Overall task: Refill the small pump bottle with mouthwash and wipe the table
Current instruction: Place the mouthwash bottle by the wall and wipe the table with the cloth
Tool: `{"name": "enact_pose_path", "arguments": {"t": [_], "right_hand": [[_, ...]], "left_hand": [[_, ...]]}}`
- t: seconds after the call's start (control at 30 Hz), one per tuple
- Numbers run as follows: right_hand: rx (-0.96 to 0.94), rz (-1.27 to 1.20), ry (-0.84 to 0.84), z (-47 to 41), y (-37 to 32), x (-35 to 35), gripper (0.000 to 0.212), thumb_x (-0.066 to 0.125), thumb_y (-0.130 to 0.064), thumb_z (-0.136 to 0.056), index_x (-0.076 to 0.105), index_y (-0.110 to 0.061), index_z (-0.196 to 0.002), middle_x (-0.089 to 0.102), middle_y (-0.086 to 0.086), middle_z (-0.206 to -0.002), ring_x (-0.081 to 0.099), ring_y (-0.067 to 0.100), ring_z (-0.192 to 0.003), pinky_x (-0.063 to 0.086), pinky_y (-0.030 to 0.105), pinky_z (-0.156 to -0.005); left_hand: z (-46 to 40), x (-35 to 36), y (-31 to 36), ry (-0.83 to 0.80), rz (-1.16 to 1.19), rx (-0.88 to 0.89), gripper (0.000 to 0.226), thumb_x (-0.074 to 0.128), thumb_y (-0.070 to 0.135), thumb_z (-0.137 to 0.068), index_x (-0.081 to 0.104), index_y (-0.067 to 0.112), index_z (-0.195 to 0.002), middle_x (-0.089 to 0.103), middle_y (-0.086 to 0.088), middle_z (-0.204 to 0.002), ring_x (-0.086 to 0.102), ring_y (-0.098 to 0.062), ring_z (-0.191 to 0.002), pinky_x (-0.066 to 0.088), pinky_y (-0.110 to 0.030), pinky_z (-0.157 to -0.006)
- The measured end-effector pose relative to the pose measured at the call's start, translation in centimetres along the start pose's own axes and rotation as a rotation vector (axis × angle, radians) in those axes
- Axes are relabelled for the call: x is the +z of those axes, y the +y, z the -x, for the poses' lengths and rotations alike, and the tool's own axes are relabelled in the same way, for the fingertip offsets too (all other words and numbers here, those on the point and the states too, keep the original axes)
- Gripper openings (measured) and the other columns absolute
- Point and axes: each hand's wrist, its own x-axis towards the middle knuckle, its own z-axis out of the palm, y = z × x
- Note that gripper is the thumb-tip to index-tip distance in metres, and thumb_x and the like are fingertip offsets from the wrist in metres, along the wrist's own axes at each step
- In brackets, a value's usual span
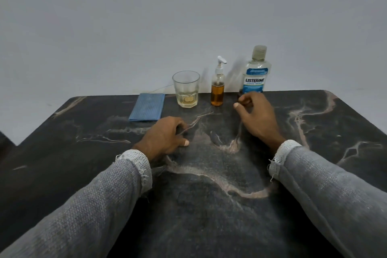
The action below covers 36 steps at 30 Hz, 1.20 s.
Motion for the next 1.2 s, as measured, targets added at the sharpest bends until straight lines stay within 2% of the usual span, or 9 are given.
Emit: {"name": "enact_pose_path", "arguments": {"t": [0.13,0.23,0.37,0.47,0.67,0.8,0.9,1.03,1.2], "right_hand": [[-0.207,0.152,-0.315,0.5,-5.3,3.5,0.021,0.065,-0.034,-0.090,0.058,-0.024,-0.108,0.054,-0.004,-0.106,0.053,0.013,-0.099,0.045,0.029,-0.087],[-0.299,0.178,-0.395,0.9,-8.8,6.7,0.023,0.063,-0.034,-0.091,0.060,-0.022,-0.110,0.058,0.000,-0.112,0.054,0.017,-0.105,0.047,0.035,-0.092],[-0.306,0.256,-0.513,0.6,-12.2,10.6,0.034,0.061,-0.036,-0.092,0.057,-0.019,-0.121,0.057,0.006,-0.122,0.054,0.022,-0.112,0.046,0.040,-0.096],[-0.317,0.322,-0.573,-0.2,-13.4,12.8,0.041,0.060,-0.036,-0.092,0.053,-0.020,-0.129,0.052,0.009,-0.129,0.054,0.026,-0.115,0.046,0.043,-0.097],[-0.378,0.448,-0.557,-1.5,-13.7,15.2,0.031,0.055,-0.031,-0.095,0.060,-0.020,-0.124,0.054,0.012,-0.125,0.051,0.032,-0.115,0.042,0.039,-0.091],[-0.512,0.568,-0.475,-1.9,-13.9,16.0,0.022,0.054,-0.023,-0.095,0.062,-0.015,-0.113,0.058,0.009,-0.113,0.057,0.029,-0.106,0.036,0.032,-0.073],[-0.613,0.679,-0.462,-1.9,-14.3,16.1,0.021,0.058,-0.018,-0.092,0.060,-0.010,-0.110,0.059,0.009,-0.110,0.061,0.031,-0.101,0.036,0.033,-0.068],[-0.521,0.599,-0.478,-2.2,-15.2,15.0,0.020,0.053,-0.018,-0.094,0.059,-0.012,-0.112,0.059,0.011,-0.114,0.059,0.032,-0.103,0.047,0.039,-0.077],[-0.416,0.421,-0.427,-1.4,-15.9,10.6,0.020,0.048,-0.024,-0.099,0.063,-0.016,-0.109,0.063,0.008,-0.107,0.059,0.025,-0.093,0.048,0.038,-0.078]], "left_hand": [[1.8,-1.2,-2.9,0.046,0.011,-0.059,0.049,0.078,0.026,-0.080,0.060,0.016,-0.124,0.062,-0.006,-0.124,0.058,-0.021,-0.109,0.048,-0.035,-0.094],[3.0,-1.5,-4.8,0.066,0.042,-0.079,0.055,0.079,0.024,-0.078,0.056,0.015,-0.126,0.060,-0.006,-0.127,0.057,-0.022,-0.114,0.047,-0.033,-0.096],[3.6,-1.4,-5.9,0.052,0.051,-0.039,0.053,0.081,0.025,-0.076,0.056,0.016,-0.122,0.062,-0.005,-0.125,0.058,-0.022,-0.113,0.046,-0.033,-0.096],[3.7,-1.2,-6.0,0.066,0.047,0.002,0.061,0.080,0.026,-0.076,0.052,0.018,-0.130,0.060,-0.005,-0.131,0.056,-0.023,-0.120,0.045,-0.038,-0.102],[3.1,-1.0,-6.7,0.065,0.030,0.025,0.069,0.081,0.030,-0.076,0.050,0.014,-0.135,0.057,-0.006,-0.136,0.053,-0.024,-0.125,0.042,-0.041,-0.106],[3.0,-0.8,-7.0,0.078,0.035,0.032,0.071,0.081,0.031,-0.075,0.048,0.015,-0.136,0.055,-0.006,-0.138,0.052,-0.024,-0.126,0.042,-0.041,-0.106],[2.9,-0.7,-7.0,0.065,0.033,0.026,0.075,0.080,0.031,-0.076,0.046,0.015,-0.140,0.053,-0.006,-0.141,0.050,-0.024,-0.129,0.041,-0.042,-0.107],[2.9,-0.8,-6.9,0.056,-0.003,0.008,0.070,0.080,0.032,-0.076,0.048,0.014,-0.136,0.055,-0.007,-0.137,0.052,-0.024,-0.125,0.043,-0.041,-0.105],[3.7,-1.0,-6.3,0.046,0.041,-0.023,0.067,0.079,0.029,-0.078,0.049,0.012,-0.135,0.056,-0.008,-0.136,0.053,-0.026,-0.124,0.043,-0.039,-0.105]]}}
